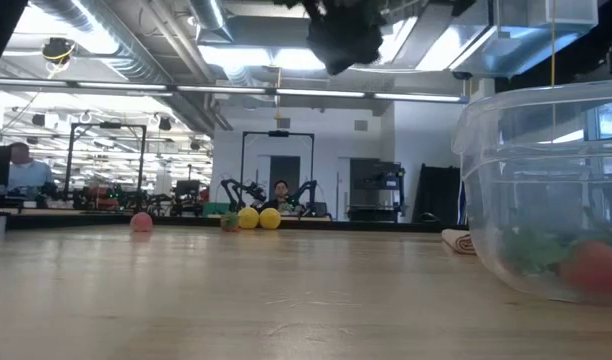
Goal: Pick and placing Produce into tupperware
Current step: Put the blueberry into the transparent container
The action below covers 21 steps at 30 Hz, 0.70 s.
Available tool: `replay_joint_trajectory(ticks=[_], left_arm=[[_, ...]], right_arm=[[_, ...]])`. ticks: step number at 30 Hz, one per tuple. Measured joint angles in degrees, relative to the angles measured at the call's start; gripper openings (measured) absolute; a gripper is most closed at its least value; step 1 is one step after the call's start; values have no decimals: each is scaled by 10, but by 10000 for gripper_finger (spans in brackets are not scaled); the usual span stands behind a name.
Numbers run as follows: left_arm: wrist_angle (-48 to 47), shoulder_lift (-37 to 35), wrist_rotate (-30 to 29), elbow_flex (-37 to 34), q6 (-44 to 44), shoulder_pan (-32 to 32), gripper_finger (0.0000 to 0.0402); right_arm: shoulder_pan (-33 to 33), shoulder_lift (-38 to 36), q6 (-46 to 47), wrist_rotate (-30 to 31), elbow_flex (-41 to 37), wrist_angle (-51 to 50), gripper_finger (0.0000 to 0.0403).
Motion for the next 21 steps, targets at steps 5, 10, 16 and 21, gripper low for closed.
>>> replay_joint_trajectory(ticks=[5,10,16,21], left_arm=[[10,0,45,-4,32,-3,290],[11,0,163,-62,22,29,287],[72,-6,325,-169,-63,63,282],[94,-50,300,-235,-49,78,282]], right_arm=[[0,0,0,0,0,-16,301],[0,0,-16,0,0,-17,301],[0,0,-30,7,0,-10,301],[-1,0,-59,53,0,16,301]])
